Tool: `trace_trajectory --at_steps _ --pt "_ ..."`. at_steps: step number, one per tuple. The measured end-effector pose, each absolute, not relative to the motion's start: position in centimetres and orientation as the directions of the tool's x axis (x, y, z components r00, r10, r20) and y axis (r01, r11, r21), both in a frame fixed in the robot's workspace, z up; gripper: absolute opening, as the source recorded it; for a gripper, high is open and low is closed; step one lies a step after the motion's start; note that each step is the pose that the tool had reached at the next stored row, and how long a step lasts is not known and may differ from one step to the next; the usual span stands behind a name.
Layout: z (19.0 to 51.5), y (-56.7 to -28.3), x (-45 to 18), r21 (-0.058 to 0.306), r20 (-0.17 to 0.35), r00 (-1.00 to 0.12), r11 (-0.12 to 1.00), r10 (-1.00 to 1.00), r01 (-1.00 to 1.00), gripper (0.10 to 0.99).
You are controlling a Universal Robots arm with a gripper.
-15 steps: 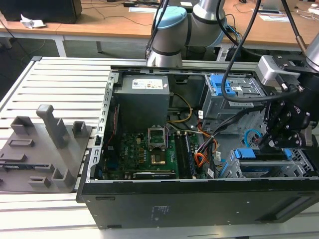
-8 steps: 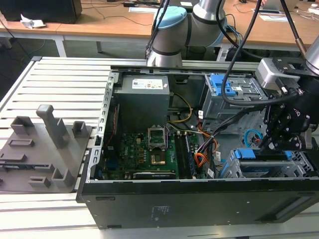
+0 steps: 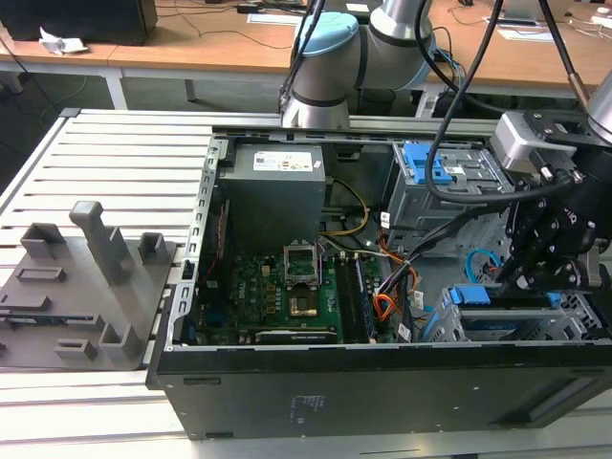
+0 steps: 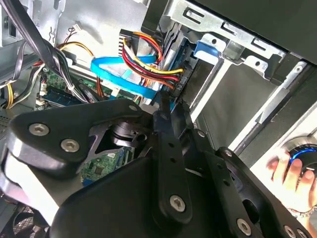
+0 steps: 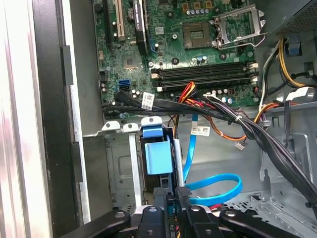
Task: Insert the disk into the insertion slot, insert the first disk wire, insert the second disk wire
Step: 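Insert the second disk wire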
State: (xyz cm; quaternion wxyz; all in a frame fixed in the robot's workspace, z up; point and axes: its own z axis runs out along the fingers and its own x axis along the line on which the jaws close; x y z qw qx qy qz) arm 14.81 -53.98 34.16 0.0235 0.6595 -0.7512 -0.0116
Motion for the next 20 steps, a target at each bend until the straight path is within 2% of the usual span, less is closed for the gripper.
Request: trace_trajectory --at_steps 2,5,6,20 --pt "36.1 -54.0 14.8 0.048 0.021 -0.129 0.13 -0.991 -0.99 0.239" --pt "36.9 -54.0 14.8 0.048 0.02 -0.129 0.13 -0.991 -0.99 0.227" --pt "36.9 -54.0 14.8 0.048 0.021 -0.129 0.13 -0.991 -0.99 0.106" --pt "37.0 -54.0 13.6 0.048 0.02 -0.129 0.13 -0.991 -0.99 0.106"
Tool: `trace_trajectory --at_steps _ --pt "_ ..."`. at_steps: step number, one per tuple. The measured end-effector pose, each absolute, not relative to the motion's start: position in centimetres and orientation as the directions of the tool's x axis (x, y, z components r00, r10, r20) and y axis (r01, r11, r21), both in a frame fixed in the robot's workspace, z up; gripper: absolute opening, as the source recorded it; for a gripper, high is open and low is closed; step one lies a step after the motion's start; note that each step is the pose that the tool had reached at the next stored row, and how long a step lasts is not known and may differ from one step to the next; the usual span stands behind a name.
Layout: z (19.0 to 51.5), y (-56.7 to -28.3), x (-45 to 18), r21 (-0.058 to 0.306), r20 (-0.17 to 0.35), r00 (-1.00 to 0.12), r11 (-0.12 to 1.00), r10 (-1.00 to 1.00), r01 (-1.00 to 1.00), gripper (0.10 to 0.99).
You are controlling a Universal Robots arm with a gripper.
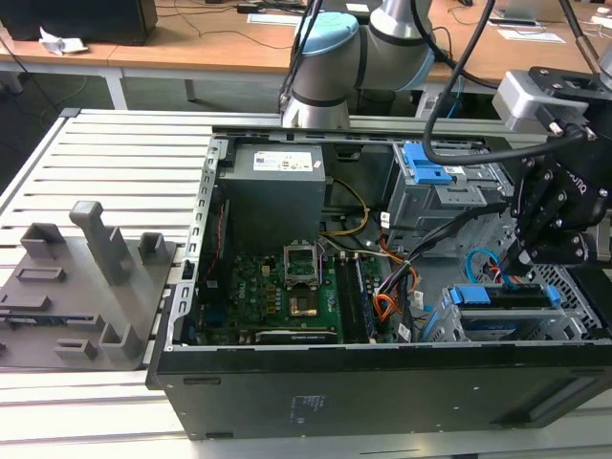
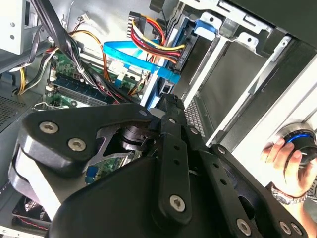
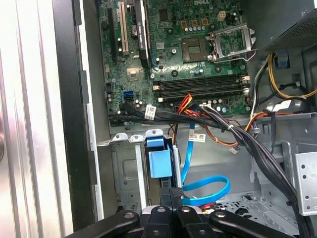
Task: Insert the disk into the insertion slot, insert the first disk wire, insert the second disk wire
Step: 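Insert the second disk wire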
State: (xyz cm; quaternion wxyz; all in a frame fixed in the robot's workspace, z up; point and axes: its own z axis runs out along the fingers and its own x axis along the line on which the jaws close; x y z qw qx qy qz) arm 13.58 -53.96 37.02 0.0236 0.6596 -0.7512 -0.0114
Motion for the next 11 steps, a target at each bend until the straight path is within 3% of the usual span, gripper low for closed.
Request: trace_trajectory --at_steps 11 --pt "37.02 -53.96 13.08 0.048 0.02 -0.129 0.13 -0.991 -0.99 0.106"
